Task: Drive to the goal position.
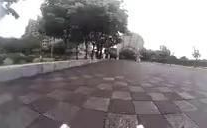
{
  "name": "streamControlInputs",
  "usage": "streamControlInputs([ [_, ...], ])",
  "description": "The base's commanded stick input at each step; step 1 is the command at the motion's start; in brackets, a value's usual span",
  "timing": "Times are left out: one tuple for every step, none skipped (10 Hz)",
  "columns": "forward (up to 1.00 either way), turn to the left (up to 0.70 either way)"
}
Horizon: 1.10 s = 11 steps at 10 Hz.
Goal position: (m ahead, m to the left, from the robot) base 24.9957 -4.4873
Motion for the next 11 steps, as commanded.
streamControlInputs([
  [0.85, 0.01],
  [0.85, 0.01],
  [0.85, 0.01],
  [0.85, -0.04],
  [0.85, -0.33],
  [0.85, -0.33],
  [0.85, -0.33],
  [0.85, -0.33],
  [0.85, -0.33],
  [0.85, -0.33],
  [0.85, -0.33],
])
